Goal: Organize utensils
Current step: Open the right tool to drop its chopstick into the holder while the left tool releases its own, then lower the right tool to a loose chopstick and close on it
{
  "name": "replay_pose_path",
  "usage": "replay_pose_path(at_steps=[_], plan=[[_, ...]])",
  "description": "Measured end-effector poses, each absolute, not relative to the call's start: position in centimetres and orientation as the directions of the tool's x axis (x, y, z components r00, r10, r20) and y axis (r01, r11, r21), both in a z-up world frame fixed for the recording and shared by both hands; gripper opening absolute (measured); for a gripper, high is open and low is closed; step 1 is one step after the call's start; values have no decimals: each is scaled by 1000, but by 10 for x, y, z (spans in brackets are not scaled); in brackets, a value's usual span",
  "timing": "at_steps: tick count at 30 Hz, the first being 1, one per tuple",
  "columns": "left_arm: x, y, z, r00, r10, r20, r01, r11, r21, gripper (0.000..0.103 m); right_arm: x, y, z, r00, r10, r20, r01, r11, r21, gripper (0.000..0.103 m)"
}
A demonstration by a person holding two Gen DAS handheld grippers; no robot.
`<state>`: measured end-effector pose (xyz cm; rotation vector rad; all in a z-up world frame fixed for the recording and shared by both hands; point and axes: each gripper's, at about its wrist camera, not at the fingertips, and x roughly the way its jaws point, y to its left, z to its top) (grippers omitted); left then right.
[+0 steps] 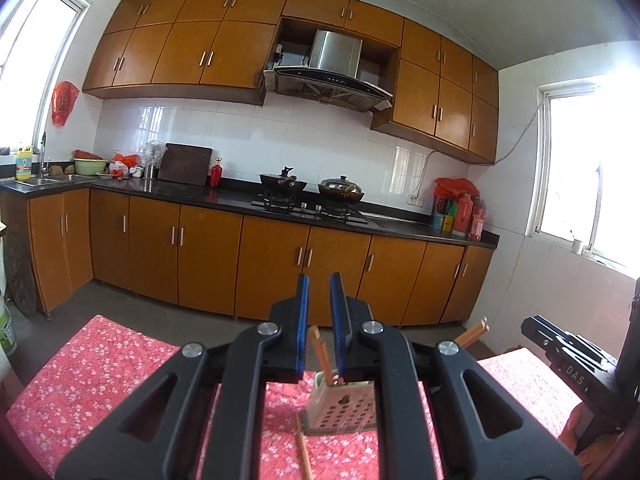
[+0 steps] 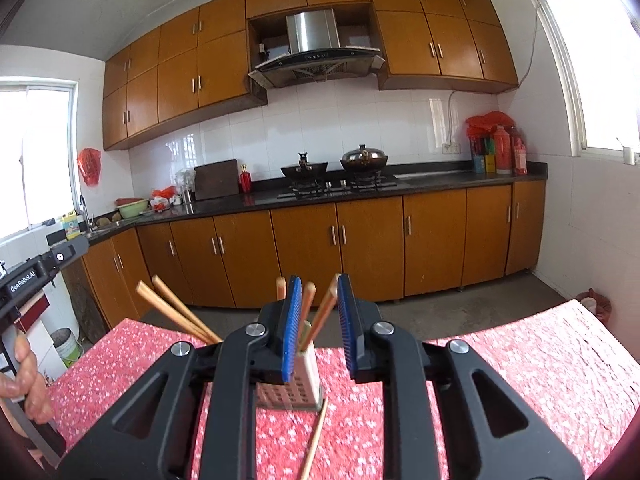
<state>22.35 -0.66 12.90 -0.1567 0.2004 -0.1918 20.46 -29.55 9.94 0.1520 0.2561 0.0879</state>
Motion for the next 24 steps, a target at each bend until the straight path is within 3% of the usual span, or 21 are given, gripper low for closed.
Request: replay_pose_path(at_steps=[8, 15, 24], plan=[[188, 12, 86, 944, -178, -279, 144, 980, -138, 16, 180, -299, 50, 907, 86, -412, -24, 988, 154, 20], [184, 22, 19, 886, -153, -437, 104, 985, -134, 17, 176, -294, -16, 797, 116, -592, 0, 981, 192, 20], [193, 22, -42, 802, -141, -580, 76, 988, -135, 22, 186, -271, -74, 669, 190, -719, -26, 972, 233, 20]])
